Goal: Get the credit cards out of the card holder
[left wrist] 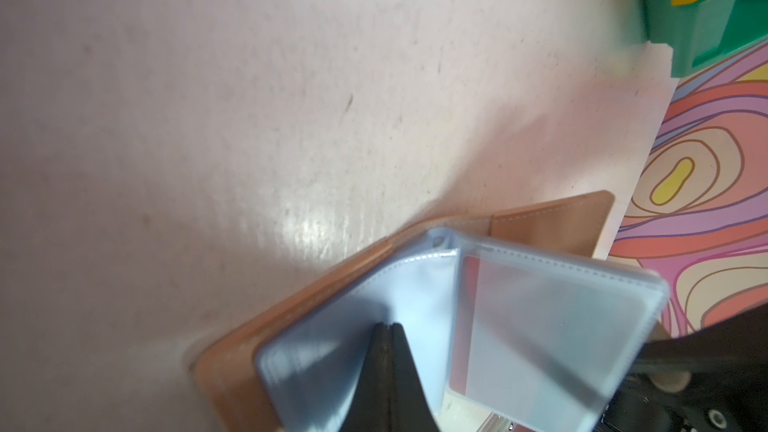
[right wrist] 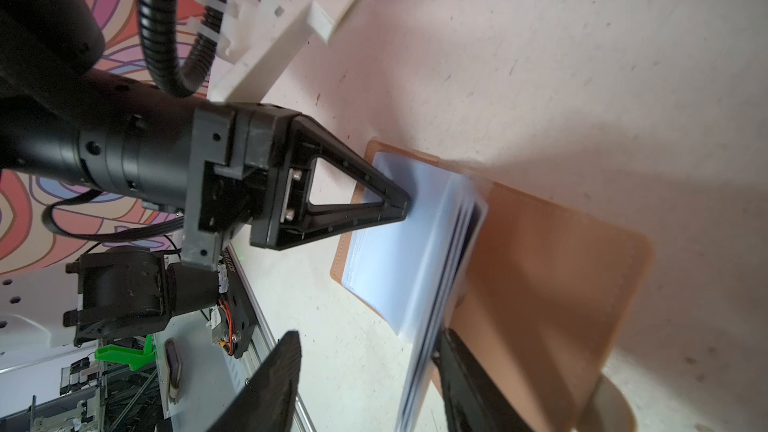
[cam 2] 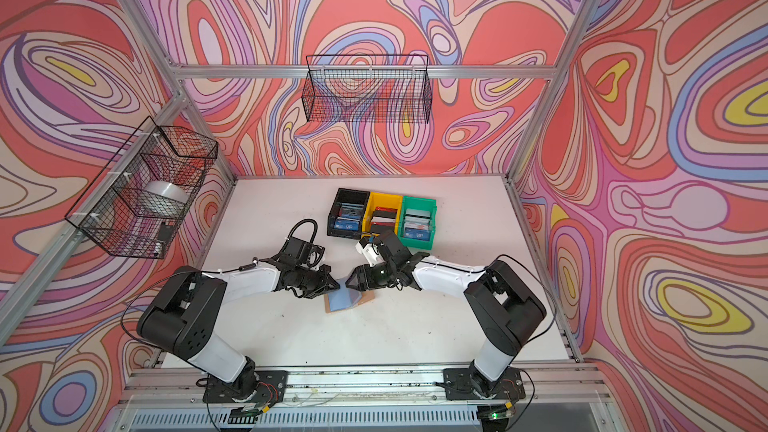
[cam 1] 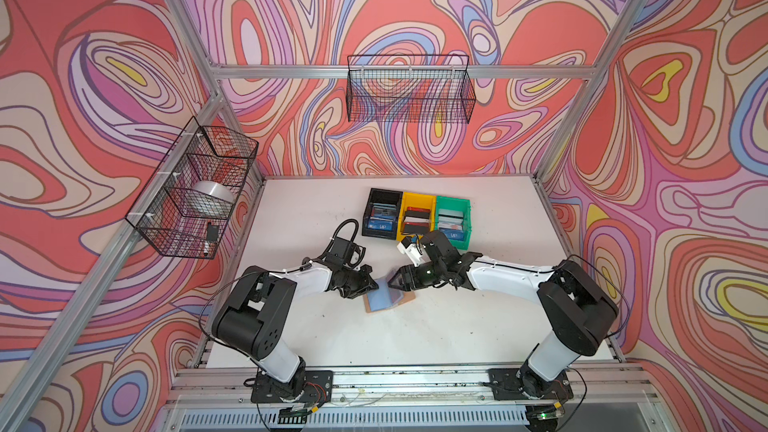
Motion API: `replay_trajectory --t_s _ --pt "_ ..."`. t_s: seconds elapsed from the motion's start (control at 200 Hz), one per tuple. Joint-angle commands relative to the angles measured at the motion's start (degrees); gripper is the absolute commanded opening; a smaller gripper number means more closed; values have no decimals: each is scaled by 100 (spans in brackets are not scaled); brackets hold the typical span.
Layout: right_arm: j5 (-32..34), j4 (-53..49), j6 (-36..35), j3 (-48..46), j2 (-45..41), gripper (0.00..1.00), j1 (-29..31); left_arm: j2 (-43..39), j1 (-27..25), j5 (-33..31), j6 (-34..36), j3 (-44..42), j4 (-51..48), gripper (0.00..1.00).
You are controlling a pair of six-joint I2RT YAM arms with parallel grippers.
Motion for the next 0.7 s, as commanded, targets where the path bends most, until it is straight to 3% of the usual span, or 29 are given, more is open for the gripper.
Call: replay_trajectory --t_s 0.0,0.466,0.691 --pt "-148 194 32 163 136 56 48 191 19 -170 44 -79 -152 0" --pt "-522 501 159 425 763 55 207 -7 22 -169 130 -11 -323 0" --pt "-621 479 129 482 894 55 207 -246 298 6 305 -59 -557 0"
